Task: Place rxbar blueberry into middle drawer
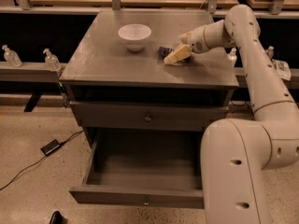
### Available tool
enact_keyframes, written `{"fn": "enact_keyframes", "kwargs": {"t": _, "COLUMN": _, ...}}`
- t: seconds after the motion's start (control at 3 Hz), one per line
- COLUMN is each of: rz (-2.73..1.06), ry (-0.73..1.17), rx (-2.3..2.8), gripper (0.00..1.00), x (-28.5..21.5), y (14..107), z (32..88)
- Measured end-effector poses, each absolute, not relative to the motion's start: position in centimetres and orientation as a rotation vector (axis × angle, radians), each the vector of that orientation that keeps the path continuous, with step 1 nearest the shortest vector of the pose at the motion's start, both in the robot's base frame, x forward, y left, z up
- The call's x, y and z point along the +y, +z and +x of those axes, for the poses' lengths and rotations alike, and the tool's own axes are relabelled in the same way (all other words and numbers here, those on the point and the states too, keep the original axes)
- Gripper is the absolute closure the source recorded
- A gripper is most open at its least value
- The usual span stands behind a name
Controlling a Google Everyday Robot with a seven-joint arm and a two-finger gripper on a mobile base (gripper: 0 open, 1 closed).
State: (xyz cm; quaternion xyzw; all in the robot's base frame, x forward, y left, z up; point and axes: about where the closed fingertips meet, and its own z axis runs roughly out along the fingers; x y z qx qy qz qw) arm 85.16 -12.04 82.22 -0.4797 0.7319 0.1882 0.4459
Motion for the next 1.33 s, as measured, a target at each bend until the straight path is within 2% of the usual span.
{"fn": "enact_keyframes", "kwargs": {"t": 1.0, "rz": -1.192, "ry": 0.473, "rx": 1.814, "gripper": 0.88, "x": -11.65, "y": 82.25, "z": 85.21}}
{"fn": "enact_keyframes", "kwargs": {"t": 1.33, "rz": -1.192, "ry": 0.473, "rx": 1.814, "gripper": 1.00, "x": -11.63, "y": 82.30, "z": 85.19}}
